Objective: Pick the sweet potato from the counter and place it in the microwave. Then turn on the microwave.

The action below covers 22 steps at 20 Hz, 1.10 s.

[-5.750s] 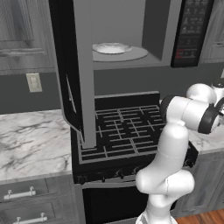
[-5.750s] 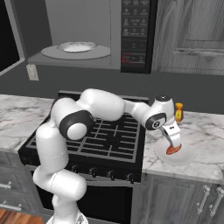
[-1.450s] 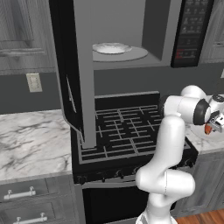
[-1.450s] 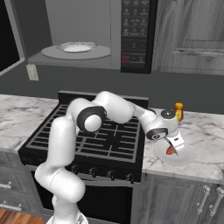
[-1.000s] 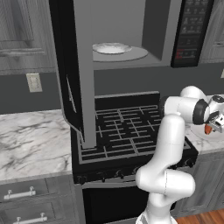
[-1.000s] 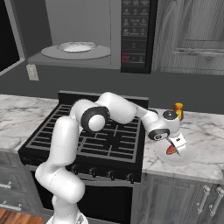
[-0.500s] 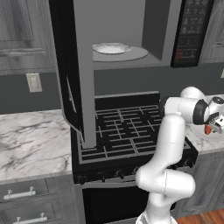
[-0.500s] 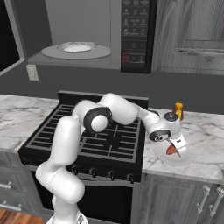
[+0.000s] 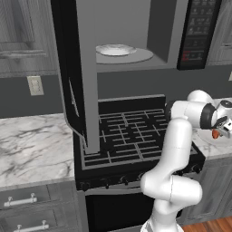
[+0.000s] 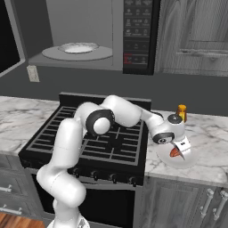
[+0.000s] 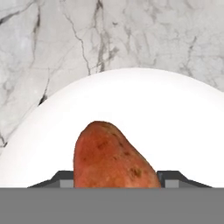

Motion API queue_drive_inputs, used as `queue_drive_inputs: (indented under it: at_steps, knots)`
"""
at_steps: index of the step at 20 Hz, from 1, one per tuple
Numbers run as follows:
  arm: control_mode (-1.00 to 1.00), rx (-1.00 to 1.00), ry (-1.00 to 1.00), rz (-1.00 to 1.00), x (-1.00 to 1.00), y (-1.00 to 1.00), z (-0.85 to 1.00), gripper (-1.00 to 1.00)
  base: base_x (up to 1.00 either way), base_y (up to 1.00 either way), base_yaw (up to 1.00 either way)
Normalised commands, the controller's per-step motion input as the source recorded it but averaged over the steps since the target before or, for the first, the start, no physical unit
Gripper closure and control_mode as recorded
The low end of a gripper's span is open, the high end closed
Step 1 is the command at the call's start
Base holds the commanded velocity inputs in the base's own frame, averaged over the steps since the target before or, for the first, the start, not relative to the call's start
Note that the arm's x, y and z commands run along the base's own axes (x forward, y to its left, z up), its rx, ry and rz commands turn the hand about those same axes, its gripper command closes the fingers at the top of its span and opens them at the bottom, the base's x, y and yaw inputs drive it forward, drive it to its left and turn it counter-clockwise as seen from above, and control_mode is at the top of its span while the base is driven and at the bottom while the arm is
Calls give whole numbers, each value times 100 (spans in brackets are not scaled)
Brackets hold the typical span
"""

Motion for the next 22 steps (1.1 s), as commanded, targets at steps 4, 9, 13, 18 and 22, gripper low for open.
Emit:
queue_drive_inputs:
  at_steps: [4,9,13,18,22]
  knots:
    - [-100,0,0,0,0,0,0,100,0,0,0]
    - [-100,-4,-10,2,0,5,18,100,0,0,0]
    - [-100,-2,-19,4,0,11,60,100,0,0,0]
    - [-100,-2,-12,3,-1,23,64,100,0,0,0]
    - [-100,-5,-2,4,-17,36,56,100,0,0,0]
